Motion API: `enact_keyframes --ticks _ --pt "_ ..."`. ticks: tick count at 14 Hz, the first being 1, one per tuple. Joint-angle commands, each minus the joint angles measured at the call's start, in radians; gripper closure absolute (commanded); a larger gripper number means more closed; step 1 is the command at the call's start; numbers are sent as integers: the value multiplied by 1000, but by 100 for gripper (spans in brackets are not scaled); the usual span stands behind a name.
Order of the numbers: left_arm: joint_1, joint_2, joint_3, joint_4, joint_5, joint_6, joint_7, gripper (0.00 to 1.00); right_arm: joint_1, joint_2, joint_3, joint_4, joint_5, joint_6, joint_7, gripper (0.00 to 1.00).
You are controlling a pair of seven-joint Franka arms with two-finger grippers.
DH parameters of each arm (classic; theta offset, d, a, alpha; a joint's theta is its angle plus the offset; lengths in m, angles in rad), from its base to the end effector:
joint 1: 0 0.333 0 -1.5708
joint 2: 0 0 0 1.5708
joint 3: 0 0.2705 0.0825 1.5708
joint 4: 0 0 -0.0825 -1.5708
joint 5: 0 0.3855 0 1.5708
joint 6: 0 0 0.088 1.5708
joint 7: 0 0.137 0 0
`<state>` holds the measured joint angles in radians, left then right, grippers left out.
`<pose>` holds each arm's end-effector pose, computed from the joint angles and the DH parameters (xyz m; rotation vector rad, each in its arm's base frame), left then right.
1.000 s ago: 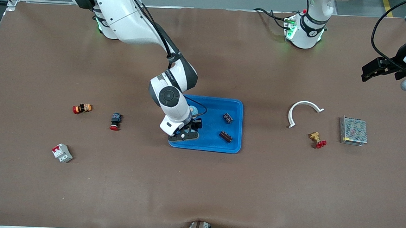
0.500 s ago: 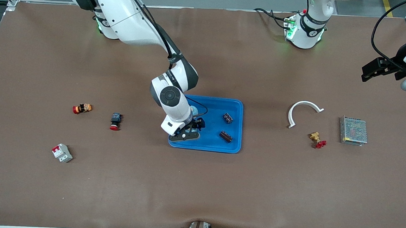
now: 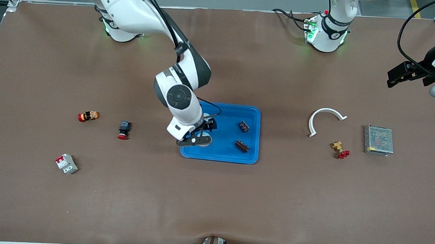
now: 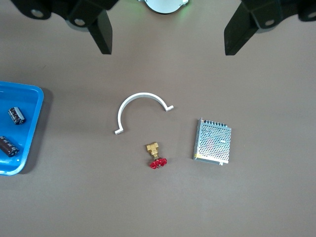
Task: Place electrolytic capacitor and blue bell in tray
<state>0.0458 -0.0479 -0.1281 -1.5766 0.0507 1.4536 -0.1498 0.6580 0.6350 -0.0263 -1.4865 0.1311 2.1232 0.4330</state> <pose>0.5274 -0.0374 0.5626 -3.0728 -0.1105 0.1052 0.5479 0.4148 0.2341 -3.0499 -0.2063 0.0717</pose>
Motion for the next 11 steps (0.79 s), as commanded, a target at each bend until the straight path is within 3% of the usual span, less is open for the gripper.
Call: enact_keyframes --ticks 1,6,11 --pt "2 -20 1 -10 -18 10 24 0 -18 -138 8 -49 -8 -127 26 0" --pt "-1 -23 -1 -11 -18 8 24 0 -73 -369 3 -133 -10 -343 24 0" --pt "2 -24 1 -10 -18 7 26 0 -142 -624 3 -283 -19 -451 12 0"
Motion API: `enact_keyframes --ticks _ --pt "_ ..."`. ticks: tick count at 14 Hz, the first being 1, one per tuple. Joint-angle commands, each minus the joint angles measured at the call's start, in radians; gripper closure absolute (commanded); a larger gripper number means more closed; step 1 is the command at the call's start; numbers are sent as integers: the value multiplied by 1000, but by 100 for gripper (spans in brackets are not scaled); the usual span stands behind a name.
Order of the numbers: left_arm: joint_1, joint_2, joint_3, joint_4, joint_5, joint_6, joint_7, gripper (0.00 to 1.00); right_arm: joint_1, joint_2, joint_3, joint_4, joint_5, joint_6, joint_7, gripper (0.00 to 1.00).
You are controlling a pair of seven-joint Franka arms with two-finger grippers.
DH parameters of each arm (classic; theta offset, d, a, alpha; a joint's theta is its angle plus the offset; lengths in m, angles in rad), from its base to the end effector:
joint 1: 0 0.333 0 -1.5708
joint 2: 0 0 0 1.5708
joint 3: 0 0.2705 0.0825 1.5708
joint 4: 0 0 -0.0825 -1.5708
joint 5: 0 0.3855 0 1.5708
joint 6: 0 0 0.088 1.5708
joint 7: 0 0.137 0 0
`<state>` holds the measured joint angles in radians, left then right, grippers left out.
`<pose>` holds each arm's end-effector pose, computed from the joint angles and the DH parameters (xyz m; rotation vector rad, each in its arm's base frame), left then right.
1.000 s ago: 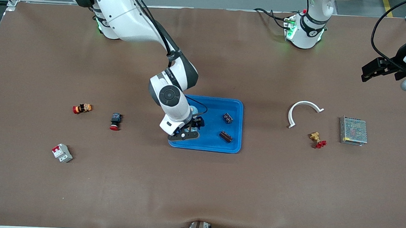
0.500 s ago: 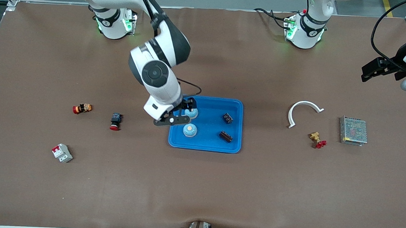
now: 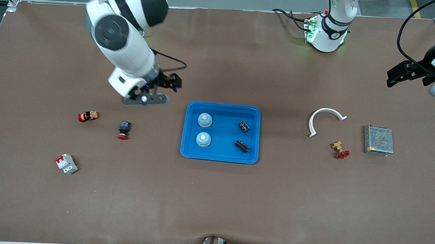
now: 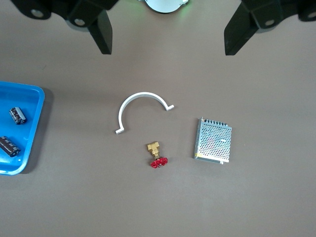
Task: Place electrolytic capacitor and blue bell in tray
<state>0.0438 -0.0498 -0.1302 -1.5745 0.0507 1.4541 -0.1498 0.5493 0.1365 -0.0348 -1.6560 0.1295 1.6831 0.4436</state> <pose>0.5270 -0.0396 0.5646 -3.0733 -0.1044 0.0981 0.5013 0.3029 0.4407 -3.0728 -0.0759 0.2365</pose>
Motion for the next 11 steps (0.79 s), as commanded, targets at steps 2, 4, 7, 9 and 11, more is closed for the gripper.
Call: enact_keyframes --ticks 2,4,7,9,11 --pt "2 -22 1 -12 -18 6 24 0 -72 -188 12 -130 -28 -78 -3 0" --pt "2 -22 3 -12 -18 6 24 0 -107 -239 12 -130 -53 -134 -46 0" --pt "4 -22 3 -12 -18 6 24 0 -211 -282 12 -130 -53 -193 -167 0" --pt "2 -22 1 -12 -18 6 24 0 -281 -285 12 -130 -53 -210 -230 0" --pt "2 -22 1 -12 -18 6 24 0 -359 -285 12 -130 -53 -221 -313 0"
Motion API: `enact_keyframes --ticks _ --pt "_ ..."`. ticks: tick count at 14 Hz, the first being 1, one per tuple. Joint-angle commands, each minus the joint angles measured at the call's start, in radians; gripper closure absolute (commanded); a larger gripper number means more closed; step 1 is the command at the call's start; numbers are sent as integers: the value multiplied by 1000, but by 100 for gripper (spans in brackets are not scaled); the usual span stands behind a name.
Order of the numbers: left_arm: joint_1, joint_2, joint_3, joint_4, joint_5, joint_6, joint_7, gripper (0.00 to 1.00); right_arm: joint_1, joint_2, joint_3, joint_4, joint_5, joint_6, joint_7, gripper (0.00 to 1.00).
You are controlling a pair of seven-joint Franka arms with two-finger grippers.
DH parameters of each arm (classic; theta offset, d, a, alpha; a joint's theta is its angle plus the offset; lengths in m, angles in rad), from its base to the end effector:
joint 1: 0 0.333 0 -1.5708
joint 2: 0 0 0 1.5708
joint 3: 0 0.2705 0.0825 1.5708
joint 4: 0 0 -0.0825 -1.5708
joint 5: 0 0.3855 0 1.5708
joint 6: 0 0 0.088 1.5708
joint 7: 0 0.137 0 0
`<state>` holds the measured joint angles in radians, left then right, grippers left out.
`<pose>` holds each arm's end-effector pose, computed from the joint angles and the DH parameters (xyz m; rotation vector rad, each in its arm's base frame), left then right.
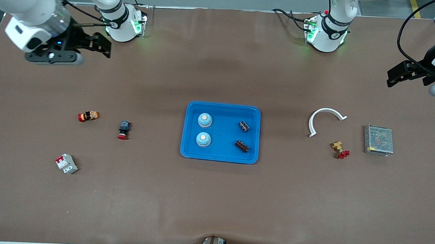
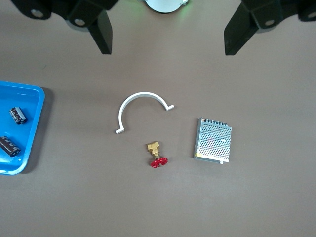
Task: Place electrolytic capacitor and blue bell in tray
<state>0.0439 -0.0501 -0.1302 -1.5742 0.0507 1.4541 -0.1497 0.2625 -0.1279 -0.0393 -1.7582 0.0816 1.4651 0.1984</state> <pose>0.5269 -0.0396 0.5649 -3.0734 -0.1044 0.0972 0.4865 0.1218 0.5221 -3.0787 -0.0422 0.2774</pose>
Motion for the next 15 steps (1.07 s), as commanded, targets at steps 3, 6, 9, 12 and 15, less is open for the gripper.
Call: enact_keyframes --ticks 3,6,9,12,15 --pt "2 -22 1 -10 -18 2 25 0 -185 -19 16 -27 -5 -3 -196 0" --pt "2 -22 0 -9 -21 0 25 0 -252 -15 16 -27 -22 8 -228 0" --pt "2 -22 3 9 -25 0 27 0 -273 -7 16 -26 -71 50 -228 0" --pt "4 -20 3 19 -25 -1 27 0 -290 17 16 -26 -89 99 -228 0" --pt "4 -20 3 25 -25 -1 25 0 -296 43 16 -26 -89 136 -228 0"
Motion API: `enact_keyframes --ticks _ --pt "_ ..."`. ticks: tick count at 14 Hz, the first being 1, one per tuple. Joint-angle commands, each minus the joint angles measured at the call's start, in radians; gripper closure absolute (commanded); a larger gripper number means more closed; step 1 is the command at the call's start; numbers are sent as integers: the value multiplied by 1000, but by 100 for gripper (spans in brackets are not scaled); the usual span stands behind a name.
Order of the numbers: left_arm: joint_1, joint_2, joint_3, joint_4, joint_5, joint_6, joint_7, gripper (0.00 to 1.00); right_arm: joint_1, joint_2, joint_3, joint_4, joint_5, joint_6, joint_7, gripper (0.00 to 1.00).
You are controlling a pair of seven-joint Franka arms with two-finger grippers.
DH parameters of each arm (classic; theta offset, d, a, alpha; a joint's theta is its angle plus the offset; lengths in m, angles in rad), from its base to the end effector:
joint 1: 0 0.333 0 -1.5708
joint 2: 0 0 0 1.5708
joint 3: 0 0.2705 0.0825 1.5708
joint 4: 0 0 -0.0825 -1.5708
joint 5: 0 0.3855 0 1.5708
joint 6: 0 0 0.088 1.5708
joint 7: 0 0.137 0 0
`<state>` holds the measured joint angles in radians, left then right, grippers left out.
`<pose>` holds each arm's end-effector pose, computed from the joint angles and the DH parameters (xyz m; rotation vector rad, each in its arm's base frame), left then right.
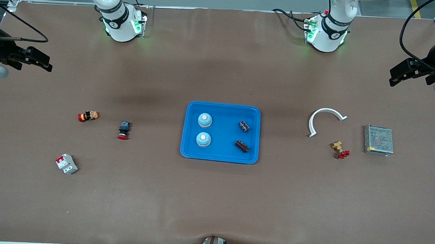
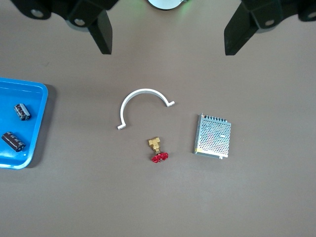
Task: Place electrolytic capacitor and blue bell in tray
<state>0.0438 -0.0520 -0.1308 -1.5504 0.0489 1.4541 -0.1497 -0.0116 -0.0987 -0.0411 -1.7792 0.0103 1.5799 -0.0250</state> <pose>0.5273 -0.0404 0.5768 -3.0789 -0.1042 0.0583 0.5208 -0.0267 0.5049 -3.1192 0.0435 0.1562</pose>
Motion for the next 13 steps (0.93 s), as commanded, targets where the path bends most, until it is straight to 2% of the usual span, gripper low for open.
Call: enact_keyframes --ticks 1,13 --pt "4 -19 3 4 -23 -1 25 0 -22 22 18 -5 -18 32 -4 0" --pt "4 -20 0 26 -23 -12 24 0 -24 39 18 7 -18 43 -4 0"
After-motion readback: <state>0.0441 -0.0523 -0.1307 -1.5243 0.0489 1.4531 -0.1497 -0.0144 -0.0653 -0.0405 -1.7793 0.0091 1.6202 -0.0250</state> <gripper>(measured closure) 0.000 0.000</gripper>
